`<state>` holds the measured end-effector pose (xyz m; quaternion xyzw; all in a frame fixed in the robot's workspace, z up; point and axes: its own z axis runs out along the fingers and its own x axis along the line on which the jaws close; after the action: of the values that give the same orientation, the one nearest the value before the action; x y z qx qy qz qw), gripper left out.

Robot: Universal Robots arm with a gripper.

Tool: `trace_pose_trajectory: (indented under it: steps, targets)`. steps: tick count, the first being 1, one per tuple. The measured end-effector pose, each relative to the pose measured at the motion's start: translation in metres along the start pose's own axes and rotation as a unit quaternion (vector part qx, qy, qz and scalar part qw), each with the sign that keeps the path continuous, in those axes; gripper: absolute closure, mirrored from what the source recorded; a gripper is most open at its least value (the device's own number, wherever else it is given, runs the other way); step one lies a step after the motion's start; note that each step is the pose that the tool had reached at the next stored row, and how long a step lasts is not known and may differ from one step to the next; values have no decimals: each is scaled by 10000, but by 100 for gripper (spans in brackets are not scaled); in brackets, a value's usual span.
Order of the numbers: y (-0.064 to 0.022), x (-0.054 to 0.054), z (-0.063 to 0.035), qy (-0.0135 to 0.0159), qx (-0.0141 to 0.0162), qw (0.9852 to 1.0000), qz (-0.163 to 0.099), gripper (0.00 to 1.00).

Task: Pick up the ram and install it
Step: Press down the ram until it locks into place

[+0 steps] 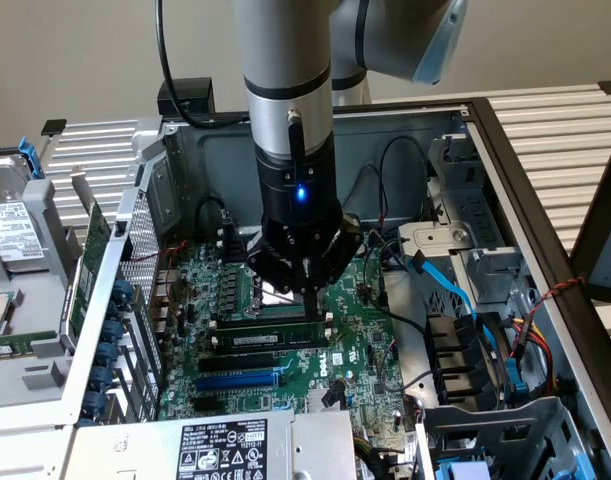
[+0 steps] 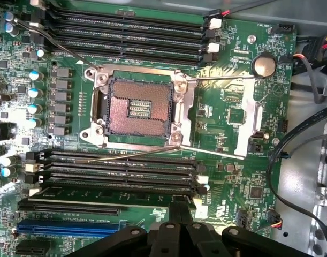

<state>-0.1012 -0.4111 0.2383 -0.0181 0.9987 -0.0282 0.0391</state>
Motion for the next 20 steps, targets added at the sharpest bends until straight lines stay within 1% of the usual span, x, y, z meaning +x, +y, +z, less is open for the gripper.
trace_pose_trajectory:
  steps: [1, 3, 8, 15, 20]
  targets:
    - [0, 0, 9, -7, 0, 10000, 4, 89]
    - [0, 1, 21, -10, 1, 10000, 12, 89]
    - [0, 3, 52, -10, 3, 10000, 31, 89]
    - [1, -2, 94, -9, -8, 10000, 60, 89]
    - [1, -1, 113, -7, -6, 10000, 71, 89]
